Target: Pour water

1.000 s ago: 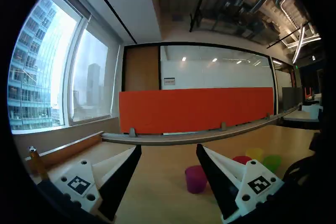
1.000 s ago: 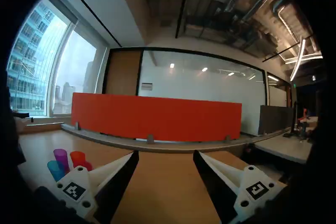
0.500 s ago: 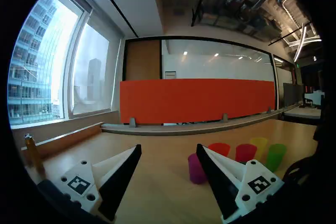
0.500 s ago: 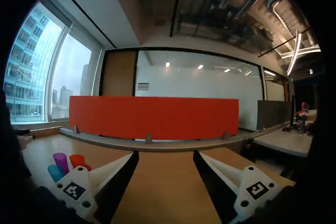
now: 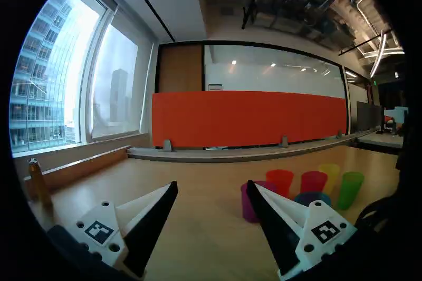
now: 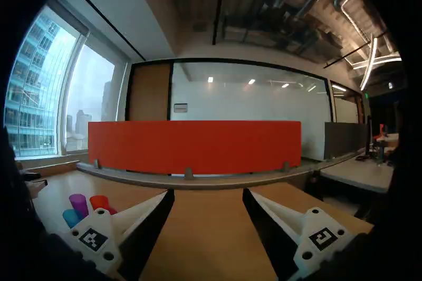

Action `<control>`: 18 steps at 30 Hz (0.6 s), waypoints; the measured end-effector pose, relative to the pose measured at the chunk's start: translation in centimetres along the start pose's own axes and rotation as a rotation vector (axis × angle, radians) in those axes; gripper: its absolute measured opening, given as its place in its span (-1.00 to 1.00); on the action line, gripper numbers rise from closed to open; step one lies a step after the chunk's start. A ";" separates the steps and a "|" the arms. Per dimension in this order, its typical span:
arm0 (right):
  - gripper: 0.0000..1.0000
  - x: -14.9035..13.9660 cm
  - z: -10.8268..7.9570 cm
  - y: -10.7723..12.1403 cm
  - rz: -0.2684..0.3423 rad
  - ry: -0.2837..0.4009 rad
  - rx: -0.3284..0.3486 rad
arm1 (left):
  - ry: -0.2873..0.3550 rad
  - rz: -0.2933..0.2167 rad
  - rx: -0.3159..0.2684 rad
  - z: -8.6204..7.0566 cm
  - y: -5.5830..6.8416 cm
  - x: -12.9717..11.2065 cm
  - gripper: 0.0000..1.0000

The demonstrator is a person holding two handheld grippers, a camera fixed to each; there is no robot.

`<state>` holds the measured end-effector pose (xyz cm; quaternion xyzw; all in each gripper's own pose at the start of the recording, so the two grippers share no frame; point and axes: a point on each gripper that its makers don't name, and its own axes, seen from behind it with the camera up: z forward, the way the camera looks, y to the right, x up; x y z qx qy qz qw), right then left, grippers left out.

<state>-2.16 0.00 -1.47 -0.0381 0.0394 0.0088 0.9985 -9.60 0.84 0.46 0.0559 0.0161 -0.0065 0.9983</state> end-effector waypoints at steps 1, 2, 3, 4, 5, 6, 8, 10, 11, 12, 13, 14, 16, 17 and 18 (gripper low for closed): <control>1.00 0.0 0.0 0.0 0.000 0.000 0.000 | 0.000 -0.002 0.000 0.0 0.0 0.0 0.94; 1.00 0.0 0.0 0.0 0.000 0.000 0.000 | 0.001 -0.005 -0.001 0.0 0.0 -0.1 0.94; 1.00 0.1 0.0 0.0 0.000 0.000 0.000 | 0.001 -0.007 -0.001 0.0 -0.1 -0.1 0.94; 1.00 0.1 -0.1 0.0 -0.001 0.001 0.000 | 0.001 -0.009 -0.001 -0.1 -0.1 -0.1 0.94; 1.00 0.2 -0.1 -0.1 -0.002 0.001 0.000 | 0.002 -0.011 -0.001 -0.1 -0.1 -0.1 0.94; 1.00 0.2 -0.1 -0.1 -0.002 0.002 0.000 | 0.001 -0.011 -0.001 -0.1 -0.1 -0.2 0.94; 1.00 0.3 -0.2 -0.2 -0.003 0.003 0.002 | 0.000 -0.012 -0.002 0.0 -0.2 -0.4 0.94; 1.00 0.3 -0.3 -0.2 -0.004 0.003 0.003 | -0.004 -0.013 -0.001 0.0 -0.3 -0.6 0.94; 1.00 0.4 -0.3 -0.3 -0.005 0.002 0.004 | -0.006 -0.014 0.001 0.0 -0.4 -0.8 0.94; 1.00 0.3 -0.3 -0.2 -0.006 0.001 0.003 | -0.008 -0.013 0.002 0.0 -0.4 -0.9 0.94; 1.00 0.3 -0.3 -0.2 -0.006 0.000 0.002 | -0.010 -0.011 0.003 0.0 -0.5 -0.9 0.94; 1.00 0.2 -0.3 -0.1 -0.007 -0.002 0.000 | -0.011 -0.009 0.004 0.0 -0.5 -0.9 0.94; 1.00 0.1 -0.3 -0.1 -0.006 -0.003 -0.001 | -0.012 -0.008 0.005 0.0 -0.6 -1.0 0.94; 1.00 0.0 -0.3 0.0 -0.006 -0.004 -0.001 | -0.013 -0.007 0.006 0.1 -0.6 -1.0 0.94; 1.00 -0.1 -0.3 0.0 -0.005 -0.005 -0.001 | -0.013 -0.007 0.006 0.1 -0.6 -1.0 0.94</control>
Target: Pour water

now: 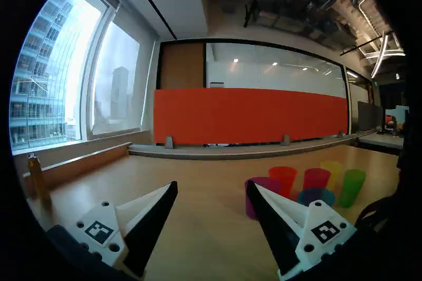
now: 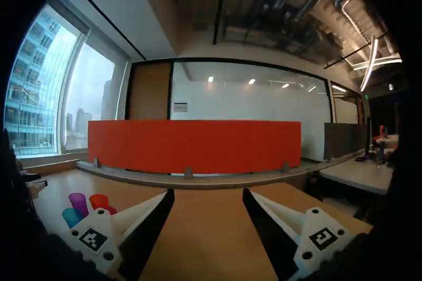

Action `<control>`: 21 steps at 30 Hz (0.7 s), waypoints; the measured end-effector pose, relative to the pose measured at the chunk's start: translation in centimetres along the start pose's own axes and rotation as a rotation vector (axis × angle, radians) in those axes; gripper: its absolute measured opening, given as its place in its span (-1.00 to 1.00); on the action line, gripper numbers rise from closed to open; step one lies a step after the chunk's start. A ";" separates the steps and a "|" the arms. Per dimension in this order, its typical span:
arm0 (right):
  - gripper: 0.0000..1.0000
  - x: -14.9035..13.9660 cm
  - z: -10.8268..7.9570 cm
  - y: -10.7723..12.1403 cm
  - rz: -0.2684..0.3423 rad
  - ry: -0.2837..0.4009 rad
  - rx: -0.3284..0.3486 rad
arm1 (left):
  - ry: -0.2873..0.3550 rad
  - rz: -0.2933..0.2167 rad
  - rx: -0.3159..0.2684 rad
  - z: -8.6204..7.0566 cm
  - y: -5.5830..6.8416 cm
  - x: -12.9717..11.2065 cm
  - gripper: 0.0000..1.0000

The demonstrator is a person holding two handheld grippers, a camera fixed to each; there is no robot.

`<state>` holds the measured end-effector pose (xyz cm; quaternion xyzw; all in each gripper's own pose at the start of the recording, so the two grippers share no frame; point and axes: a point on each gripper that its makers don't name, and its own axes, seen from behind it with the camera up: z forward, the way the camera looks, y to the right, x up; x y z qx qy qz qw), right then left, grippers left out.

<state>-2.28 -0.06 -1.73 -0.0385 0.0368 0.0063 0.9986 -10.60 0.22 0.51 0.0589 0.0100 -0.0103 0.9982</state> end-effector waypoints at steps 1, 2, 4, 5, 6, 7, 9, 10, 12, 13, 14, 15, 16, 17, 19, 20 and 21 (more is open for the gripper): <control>1.00 -0.1 0.0 0.0 0.001 -0.001 0.001 | 0.000 0.000 0.000 0.0 0.0 0.0 0.94; 1.00 -0.2 0.0 -0.1 0.002 -0.001 0.003 | 0.000 0.000 0.001 0.0 0.0 0.0 0.94; 1.00 -0.3 0.0 -0.1 0.002 -0.002 0.003 | 0.000 0.000 0.001 0.0 -0.1 0.0 0.94; 1.00 -0.3 0.0 -0.2 0.002 -0.003 0.003 | 0.000 0.001 0.002 0.0 -0.1 0.1 0.94; 1.00 -0.3 0.1 -0.2 0.001 -0.003 0.003 | 0.000 0.001 0.002 0.0 0.0 0.1 0.94; 1.00 -0.3 0.1 -0.2 0.001 -0.003 0.003 | 0.000 0.001 0.001 0.0 0.0 0.1 0.94; 1.00 -0.3 0.1 -0.3 -0.001 -0.003 0.003 | 0.001 0.002 -0.001 0.0 0.0 0.1 0.94; 1.00 -0.3 0.1 -0.3 -0.001 -0.003 0.004 | 0.001 0.002 -0.002 -0.1 0.1 0.1 0.94; 1.00 -0.3 0.1 -0.3 -0.002 -0.003 0.005 | 0.001 0.003 -0.003 -0.1 0.1 0.1 0.94; 1.00 -0.2 0.1 -0.3 -0.002 -0.003 0.005 | 0.001 0.003 -0.003 -0.1 0.1 0.1 0.94; 1.00 -0.2 0.1 -0.3 -0.002 -0.002 0.005 | 0.001 0.004 -0.004 -0.1 0.2 0.1 0.94; 1.00 -0.2 0.1 -0.3 -0.002 -0.002 0.005 | 0.001 0.004 -0.005 -0.2 0.2 0.1 0.94; 1.00 -0.2 0.0 -0.3 -0.001 -0.003 0.005 | 0.001 0.004 -0.006 -0.2 0.2 0.1 0.94; 1.00 -0.2 0.0 -0.3 0.001 -0.004 0.005 | 0.001 0.004 -0.007 -0.2 0.2 0.1 0.94; 1.00 -0.1 0.0 -0.4 0.002 -0.004 0.005 | 0.001 0.004 -0.008 -0.2 0.3 0.1 0.94; 1.00 -0.1 0.0 -0.4 0.003 -0.003 0.005 | 0.001 0.004 -0.008 -0.2 0.3 0.1 0.94; 1.00 -0.1 0.0 -0.4 0.003 -0.003 0.005 | 0.001 0.004 -0.008 -0.1 0.3 0.1 0.94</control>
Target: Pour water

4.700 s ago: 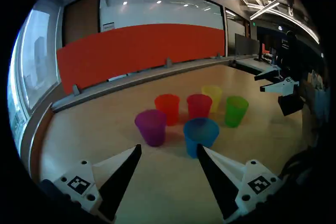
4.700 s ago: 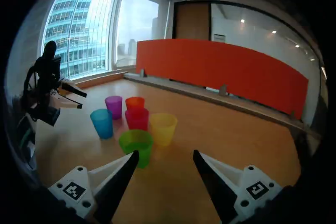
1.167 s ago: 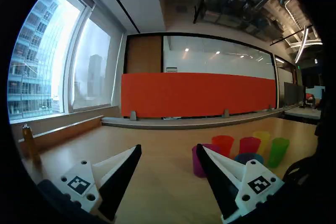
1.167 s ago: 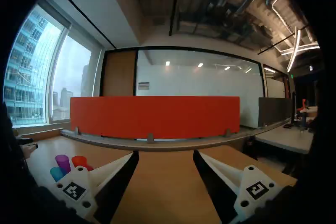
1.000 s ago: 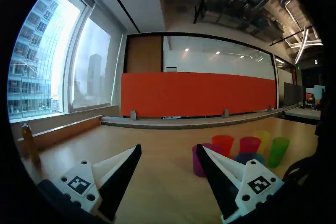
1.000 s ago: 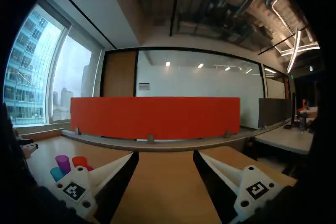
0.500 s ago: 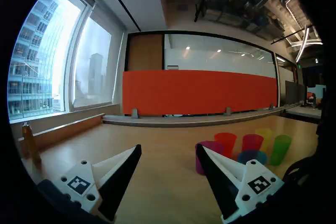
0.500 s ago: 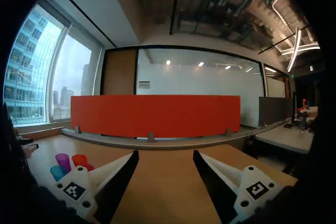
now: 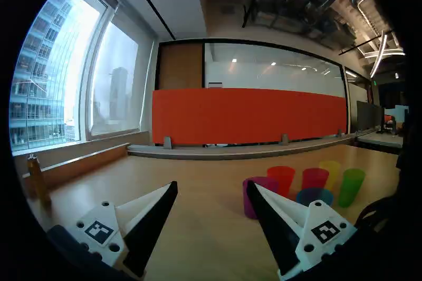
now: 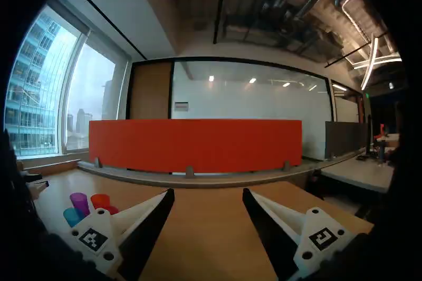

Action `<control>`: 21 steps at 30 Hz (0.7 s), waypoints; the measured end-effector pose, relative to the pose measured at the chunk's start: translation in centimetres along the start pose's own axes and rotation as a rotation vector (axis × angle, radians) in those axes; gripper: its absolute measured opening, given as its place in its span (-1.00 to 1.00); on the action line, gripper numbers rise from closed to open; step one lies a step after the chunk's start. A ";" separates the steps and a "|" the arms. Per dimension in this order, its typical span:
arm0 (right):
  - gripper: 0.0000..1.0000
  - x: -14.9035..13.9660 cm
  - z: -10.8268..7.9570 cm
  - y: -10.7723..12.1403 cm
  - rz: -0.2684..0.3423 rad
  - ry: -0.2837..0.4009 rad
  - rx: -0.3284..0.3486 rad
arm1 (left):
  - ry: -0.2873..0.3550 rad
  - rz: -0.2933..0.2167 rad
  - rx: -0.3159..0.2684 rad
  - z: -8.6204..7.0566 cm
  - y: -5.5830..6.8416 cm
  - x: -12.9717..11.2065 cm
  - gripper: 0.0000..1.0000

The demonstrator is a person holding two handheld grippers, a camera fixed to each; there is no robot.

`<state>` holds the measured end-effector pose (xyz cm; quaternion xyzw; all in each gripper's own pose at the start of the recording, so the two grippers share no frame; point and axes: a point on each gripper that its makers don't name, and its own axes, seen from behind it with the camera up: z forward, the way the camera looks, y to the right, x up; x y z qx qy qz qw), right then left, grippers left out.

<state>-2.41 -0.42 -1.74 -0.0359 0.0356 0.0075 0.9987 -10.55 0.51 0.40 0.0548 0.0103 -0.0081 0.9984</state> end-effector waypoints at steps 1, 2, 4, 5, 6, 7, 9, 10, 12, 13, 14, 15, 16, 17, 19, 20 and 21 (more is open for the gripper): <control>1.00 0.0 0.0 0.0 -0.001 0.000 0.000 | -0.001 0.000 0.000 0.0 0.0 0.0 0.93; 1.00 0.0 0.0 0.0 -0.002 0.000 0.000 | -0.002 0.001 0.000 0.0 0.0 0.0 0.94; 1.00 0.0 -0.1 0.0 -0.004 0.000 0.000 | -0.002 0.001 0.000 0.0 0.0 0.0 0.94; 1.00 0.0 -0.1 0.1 -0.006 0.000 0.000 | -0.002 0.001 0.000 0.0 0.0 0.0 0.94; 1.00 0.0 -0.1 0.1 -0.007 0.001 0.000 | -0.002 0.001 0.000 0.0 0.0 0.0 0.94; 1.00 0.0 -0.1 0.0 -0.007 0.001 0.001 | -0.002 0.001 0.000 0.0 0.0 0.0 0.94; 1.00 -0.1 -0.1 0.0 -0.007 0.002 0.005 | -0.002 0.001 0.000 0.0 0.0 0.0 0.94; 1.00 -0.1 -0.1 0.0 -0.007 0.001 0.007 | -0.002 0.001 0.000 0.0 0.0 0.0 0.94; 1.00 -0.1 -0.2 0.0 -0.009 0.002 0.012 | -0.002 0.001 0.000 0.0 0.0 0.0 0.94; 1.00 0.0 -0.2 0.0 -0.011 0.005 0.013 | -0.002 0.001 0.000 0.0 0.0 0.0 0.94; 1.00 0.1 -0.2 0.0 -0.014 0.008 0.014 | -0.002 0.001 0.000 0.0 0.0 0.0 0.94; 1.00 0.2 -0.2 0.0 -0.017 0.012 0.016 | -0.002 0.001 0.000 0.0 0.0 -0.1 0.94; 1.00 0.4 -0.2 0.0 -0.021 0.016 0.019 | -0.002 0.001 0.000 0.0 0.0 -0.1 0.94; 1.00 0.6 -0.2 0.0 -0.024 0.021 0.021 | -0.002 0.001 0.000 0.0 0.0 -0.1 0.94; 1.00 0.7 -0.2 0.0 -0.030 0.030 0.028 | -0.003 0.002 0.000 0.0 0.0 -0.1 0.95; 1.00 0.8 -0.2 0.0 -0.032 0.035 0.032 | -0.003 0.002 0.000 0.0 0.0 -0.1 0.95; 1.00 0.9 -0.2 0.0 -0.033 0.039 0.034 | -0.003 0.002 0.000 0.0 0.0 0.0 0.95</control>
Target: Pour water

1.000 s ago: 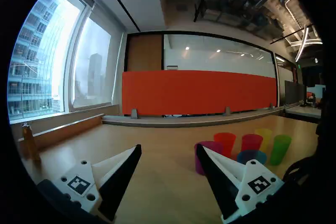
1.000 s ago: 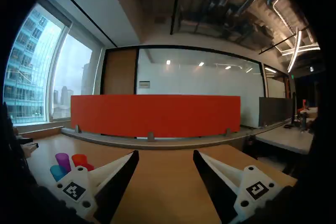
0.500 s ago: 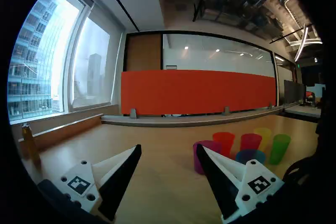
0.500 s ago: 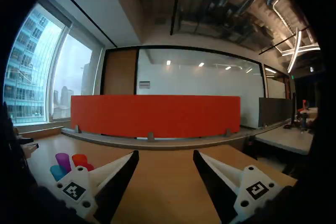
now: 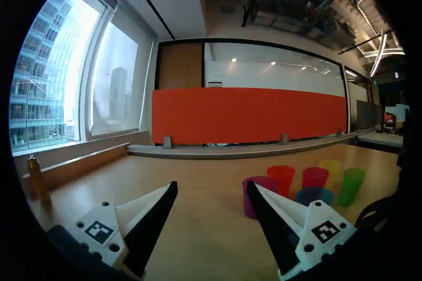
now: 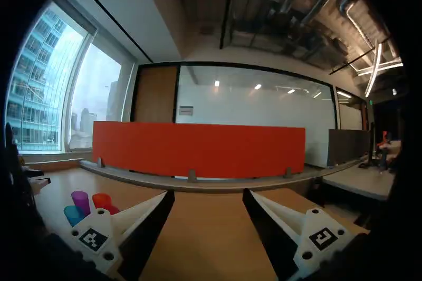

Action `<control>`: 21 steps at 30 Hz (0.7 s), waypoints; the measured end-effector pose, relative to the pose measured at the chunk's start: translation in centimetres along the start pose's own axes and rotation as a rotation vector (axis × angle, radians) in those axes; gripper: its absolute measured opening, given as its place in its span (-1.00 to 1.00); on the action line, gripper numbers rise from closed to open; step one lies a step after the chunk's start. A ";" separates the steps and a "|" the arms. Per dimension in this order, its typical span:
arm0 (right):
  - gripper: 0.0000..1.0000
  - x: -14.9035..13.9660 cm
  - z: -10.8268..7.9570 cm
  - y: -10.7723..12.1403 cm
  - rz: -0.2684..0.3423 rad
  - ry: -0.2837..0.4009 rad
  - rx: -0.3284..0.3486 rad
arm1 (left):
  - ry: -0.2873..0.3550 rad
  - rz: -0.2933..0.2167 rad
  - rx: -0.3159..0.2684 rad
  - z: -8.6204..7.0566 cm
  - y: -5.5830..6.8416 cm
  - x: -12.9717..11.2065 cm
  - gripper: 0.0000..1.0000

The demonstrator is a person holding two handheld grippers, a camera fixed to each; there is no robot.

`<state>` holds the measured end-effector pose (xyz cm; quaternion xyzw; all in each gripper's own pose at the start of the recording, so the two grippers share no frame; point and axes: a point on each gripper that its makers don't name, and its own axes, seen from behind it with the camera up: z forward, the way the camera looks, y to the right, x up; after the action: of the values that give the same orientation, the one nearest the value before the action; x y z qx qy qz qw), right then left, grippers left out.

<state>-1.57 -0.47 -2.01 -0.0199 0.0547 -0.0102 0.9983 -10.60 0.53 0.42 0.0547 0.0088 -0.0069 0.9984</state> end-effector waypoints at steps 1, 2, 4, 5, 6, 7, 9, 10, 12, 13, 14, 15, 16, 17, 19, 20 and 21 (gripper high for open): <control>1.00 0.0 0.0 0.0 0.000 0.004 0.001 | 0.000 0.000 0.000 0.0 0.0 0.0 0.94; 1.00 0.0 0.1 0.0 0.001 0.008 0.002 | 0.000 0.000 0.000 0.0 0.0 0.0 0.94; 1.00 -0.1 0.2 0.0 0.005 0.013 0.007 | 0.000 0.000 0.000 0.0 0.0 0.0 0.94; 1.00 -0.2 0.3 -0.1 0.008 0.016 0.011 | 0.000 -0.001 0.000 0.0 0.0 0.0 0.94; 1.00 -0.3 0.4 -0.2 0.009 0.016 0.015 | 0.000 -0.001 0.000 0.0 0.0 0.0 0.94; 1.00 -0.6 0.4 -0.3 0.010 0.015 0.021 | 0.000 -0.001 0.000 0.0 0.0 0.0 0.94; 1.00 -1.1 0.6 -0.5 0.011 0.013 0.031 | 0.000 0.000 0.000 0.0 0.0 0.0 0.94; 1.00 -1.3 0.7 -0.7 0.011 0.010 0.035 | 0.000 0.000 0.000 0.0 0.0 0.0 0.94; 1.00 -1.9 0.9 -0.9 0.011 0.006 0.042 | 0.000 0.000 0.000 0.0 0.0 0.0 0.94; 1.00 -2.2 0.9 -1.1 0.011 0.005 0.044 | 0.000 0.000 0.000 0.0 0.0 0.0 0.94; 1.00 -2.5 1.0 -1.2 0.012 0.003 0.046 | 0.000 0.000 0.000 0.1 0.0 0.0 0.94; 1.00 -2.8 1.1 -1.2 0.015 0.001 0.046 | 0.000 0.000 0.000 0.1 0.0 0.0 0.94; 1.00 -3.0 1.2 -1.2 0.019 -0.001 0.045 | 0.000 0.000 0.000 0.1 0.0 0.0 0.94; 1.00 -3.3 1.3 -1.2 0.023 -0.004 0.044 | 0.000 -0.001 0.000 0.1 0.0 0.0 0.94; 1.00 -3.7 1.4 -1.2 0.029 -0.005 0.038 | 0.000 0.000 0.000 0.1 0.1 0.0 0.94; 1.00 -3.9 1.4 -1.1 0.033 -0.005 0.035 | 0.000 0.000 0.000 0.1 0.1 0.0 0.94; 1.00 -4.1 1.5 -1.1 0.034 -0.004 0.033 | 0.000 0.000 0.000 0.0 0.0 0.0 0.94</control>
<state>-5.46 -1.44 -0.06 -0.0023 0.0529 0.0061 0.9986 -10.61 0.57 0.48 0.0546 0.0089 -0.0070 0.9984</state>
